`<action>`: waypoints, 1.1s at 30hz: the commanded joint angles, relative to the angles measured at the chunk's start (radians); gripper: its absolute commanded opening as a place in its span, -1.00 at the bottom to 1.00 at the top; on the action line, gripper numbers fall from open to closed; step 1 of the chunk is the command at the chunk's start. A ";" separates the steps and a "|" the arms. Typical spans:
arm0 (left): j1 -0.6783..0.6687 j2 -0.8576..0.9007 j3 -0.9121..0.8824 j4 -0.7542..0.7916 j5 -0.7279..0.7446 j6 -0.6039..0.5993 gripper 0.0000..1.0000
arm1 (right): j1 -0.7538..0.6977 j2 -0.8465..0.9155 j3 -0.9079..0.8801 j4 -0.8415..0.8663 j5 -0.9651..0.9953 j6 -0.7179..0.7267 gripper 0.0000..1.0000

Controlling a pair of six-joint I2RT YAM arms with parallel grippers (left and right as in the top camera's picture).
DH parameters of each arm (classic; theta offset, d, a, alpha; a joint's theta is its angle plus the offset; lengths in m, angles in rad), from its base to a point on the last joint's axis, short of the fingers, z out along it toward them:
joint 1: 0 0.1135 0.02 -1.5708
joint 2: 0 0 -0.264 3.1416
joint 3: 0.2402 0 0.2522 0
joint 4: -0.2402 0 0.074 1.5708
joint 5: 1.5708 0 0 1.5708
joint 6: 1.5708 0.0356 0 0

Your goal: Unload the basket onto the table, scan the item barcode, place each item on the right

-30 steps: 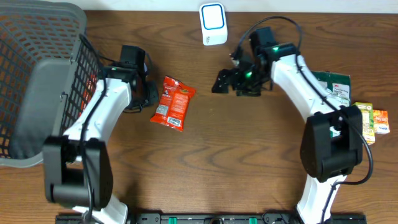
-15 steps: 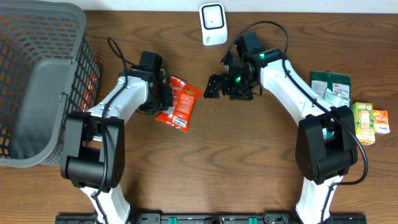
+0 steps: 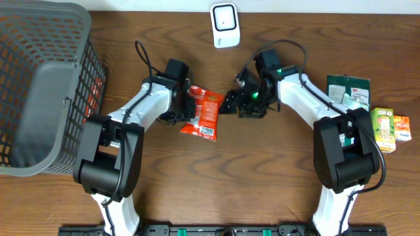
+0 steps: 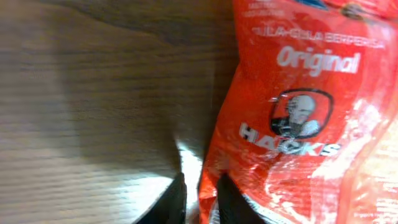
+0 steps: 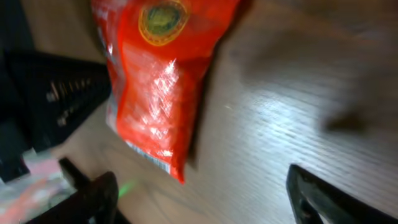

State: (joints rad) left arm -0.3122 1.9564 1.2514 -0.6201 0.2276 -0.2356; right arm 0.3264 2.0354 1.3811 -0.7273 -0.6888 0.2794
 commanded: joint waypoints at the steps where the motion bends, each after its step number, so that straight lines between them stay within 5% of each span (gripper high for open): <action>1: -0.011 0.018 -0.007 -0.002 0.004 -0.012 -0.57 | 0.020 -0.006 -0.074 0.078 -0.107 0.035 0.50; 7: -0.013 0.019 -0.007 -0.003 0.004 -0.013 -0.57 | 0.041 -0.006 -0.188 0.242 -0.111 0.129 0.45; 19: -0.013 0.019 -0.037 0.007 -0.003 -0.013 -0.57 | 0.054 -0.006 -0.426 0.858 -0.155 0.423 0.35; 29: -0.013 0.019 -0.045 0.028 -0.003 -0.013 -0.57 | 0.137 -0.006 -0.467 0.978 -0.121 0.454 0.16; 33: -0.013 0.019 -0.045 0.027 -0.003 -0.013 -0.57 | 0.148 -0.006 -0.467 1.020 -0.112 0.453 -0.10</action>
State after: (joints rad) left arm -0.3237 1.9568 1.2278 -0.5941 0.2302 -0.2390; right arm 0.4599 2.0266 0.9264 0.2787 -0.8276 0.7238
